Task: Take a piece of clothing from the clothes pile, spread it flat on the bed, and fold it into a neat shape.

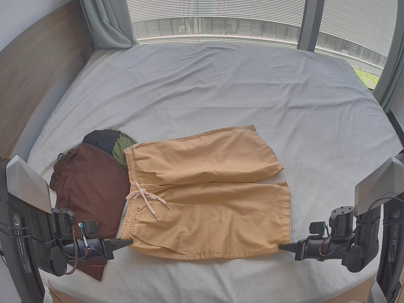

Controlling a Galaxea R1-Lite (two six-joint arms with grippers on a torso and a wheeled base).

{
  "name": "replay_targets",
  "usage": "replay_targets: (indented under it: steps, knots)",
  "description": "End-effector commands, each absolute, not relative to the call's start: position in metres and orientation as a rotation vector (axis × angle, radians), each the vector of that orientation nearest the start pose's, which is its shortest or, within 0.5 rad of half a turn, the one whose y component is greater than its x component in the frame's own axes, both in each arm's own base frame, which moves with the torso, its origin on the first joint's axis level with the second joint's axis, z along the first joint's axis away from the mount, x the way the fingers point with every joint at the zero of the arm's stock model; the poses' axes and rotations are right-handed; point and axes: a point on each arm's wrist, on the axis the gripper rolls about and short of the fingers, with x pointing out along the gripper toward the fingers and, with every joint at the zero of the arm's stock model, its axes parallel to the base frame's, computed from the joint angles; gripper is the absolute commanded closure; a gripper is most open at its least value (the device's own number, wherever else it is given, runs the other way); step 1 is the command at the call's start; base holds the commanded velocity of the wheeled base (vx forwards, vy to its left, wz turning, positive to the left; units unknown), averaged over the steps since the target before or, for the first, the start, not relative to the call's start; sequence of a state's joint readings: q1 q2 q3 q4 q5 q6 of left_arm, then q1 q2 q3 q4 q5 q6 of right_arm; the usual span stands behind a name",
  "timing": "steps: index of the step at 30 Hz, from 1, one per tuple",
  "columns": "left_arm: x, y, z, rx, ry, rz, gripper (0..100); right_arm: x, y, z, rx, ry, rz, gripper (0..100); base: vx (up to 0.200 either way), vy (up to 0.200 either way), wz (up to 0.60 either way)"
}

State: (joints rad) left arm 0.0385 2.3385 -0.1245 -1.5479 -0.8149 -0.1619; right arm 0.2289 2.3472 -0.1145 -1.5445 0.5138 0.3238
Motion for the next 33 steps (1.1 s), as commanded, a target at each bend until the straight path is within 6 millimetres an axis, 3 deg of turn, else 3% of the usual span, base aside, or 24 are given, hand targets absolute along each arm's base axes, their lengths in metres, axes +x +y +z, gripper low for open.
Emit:
replay_targets:
  steps: [1, 10, 20, 33]
  knots:
    - [0.23, -0.007, -0.027, -0.431, 0.705, -0.702, 100, 0.224, 0.064, -0.027, 0.393, 0.804, 0.603, 100, 0.0, 0.0, 0.0]
    - [0.21, -0.008, -0.023, -0.416, 0.736, -0.732, 100, 0.21, 0.06, -0.027, 0.362, 0.842, 0.604, 100, 0.0, 0.0, 0.0]
    - [0.209, 0.002, -0.022, -0.373, 0.686, -0.753, 100, 0.206, 0.052, -0.024, 0.336, 0.832, 0.629, 100, 0.0, 0.0, 0.0]
    - [0.202, 0.02, -0.038, -0.316, 0.591, -0.916, 100, 0.204, 0.053, -0.025, 0.246, 0.818, 0.698, 100, 0.0, 0.0, 0.0]
